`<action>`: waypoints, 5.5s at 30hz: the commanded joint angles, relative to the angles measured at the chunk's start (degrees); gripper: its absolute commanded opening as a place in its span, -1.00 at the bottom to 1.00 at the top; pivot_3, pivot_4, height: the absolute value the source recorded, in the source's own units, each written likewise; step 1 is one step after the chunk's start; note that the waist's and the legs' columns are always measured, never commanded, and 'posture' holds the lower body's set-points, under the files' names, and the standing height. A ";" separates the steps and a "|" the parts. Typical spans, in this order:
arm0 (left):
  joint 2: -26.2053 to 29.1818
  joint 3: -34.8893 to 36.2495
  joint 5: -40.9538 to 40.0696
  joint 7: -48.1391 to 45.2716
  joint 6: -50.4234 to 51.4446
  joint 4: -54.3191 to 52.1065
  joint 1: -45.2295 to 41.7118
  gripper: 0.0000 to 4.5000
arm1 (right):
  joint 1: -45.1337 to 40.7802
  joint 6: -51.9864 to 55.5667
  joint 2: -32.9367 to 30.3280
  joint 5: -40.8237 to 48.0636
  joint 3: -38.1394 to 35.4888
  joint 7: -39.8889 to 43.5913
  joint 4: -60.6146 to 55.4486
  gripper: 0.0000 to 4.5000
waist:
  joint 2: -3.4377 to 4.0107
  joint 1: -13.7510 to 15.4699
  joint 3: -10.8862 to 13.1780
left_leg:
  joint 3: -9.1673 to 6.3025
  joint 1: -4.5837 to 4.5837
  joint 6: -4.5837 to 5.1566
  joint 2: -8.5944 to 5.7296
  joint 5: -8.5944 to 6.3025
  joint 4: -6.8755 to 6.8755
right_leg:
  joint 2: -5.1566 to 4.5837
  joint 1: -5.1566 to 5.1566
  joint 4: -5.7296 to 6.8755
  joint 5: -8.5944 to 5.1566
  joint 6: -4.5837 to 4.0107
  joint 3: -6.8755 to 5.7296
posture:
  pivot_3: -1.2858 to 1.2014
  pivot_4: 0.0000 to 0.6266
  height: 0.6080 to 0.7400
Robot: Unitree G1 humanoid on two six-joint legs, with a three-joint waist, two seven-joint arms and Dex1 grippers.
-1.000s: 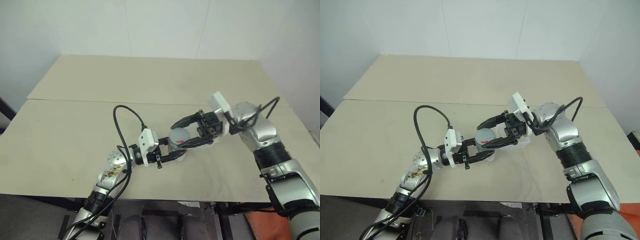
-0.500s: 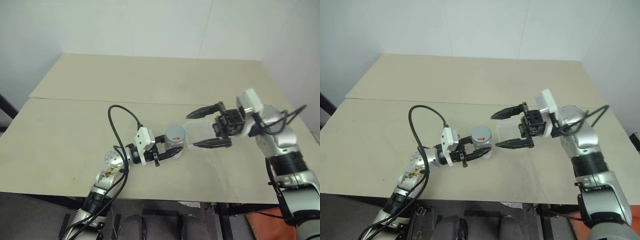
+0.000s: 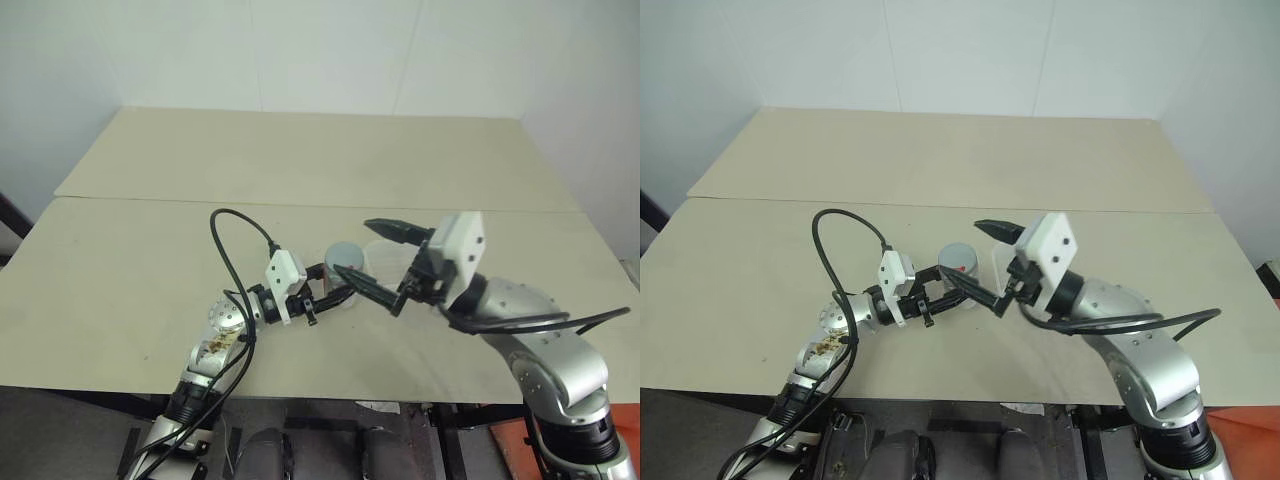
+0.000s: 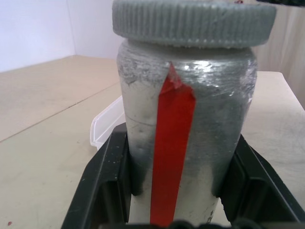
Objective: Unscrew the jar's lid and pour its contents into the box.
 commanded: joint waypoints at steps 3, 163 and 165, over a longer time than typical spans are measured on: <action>-0.46 0.41 0.88 0.39 -2.56 0.98 -2.39 -0.11 | -2.15 6.27 1.75 -5.60 3.79 -7.41 -4.68 0.99 | 0.00 0.01 0.00 | 0.01 -0.04 0.01 -0.02 0.01 0.02 | 0.01 0.00 -0.02 0.00 0.00 -0.01 | 0.03 -0.52 1.00; 0.16 -0.02 -0.34 -2.07 -3.62 -0.99 0.90 -0.11 | -3.84 -4.12 3.38 -3.15 0.28 7.03 4.75 0.99 | 0.02 -0.06 -0.01 | -0.01 -0.07 0.08 0.03 -0.03 0.30 | 0.08 0.05 0.11 0.00 0.02 -0.04 | 0.03 -0.52 1.00; 0.12 -0.06 -0.29 -2.05 -3.59 -1.25 1.03 -0.11 | -4.26 -4.49 3.87 -4.60 2.00 6.91 5.74 0.99 | 0.02 0.02 -0.01 | -0.01 -0.07 0.08 0.02 -0.03 0.30 | 0.08 0.05 0.12 0.00 0.02 -0.04 | 0.03 -0.52 1.00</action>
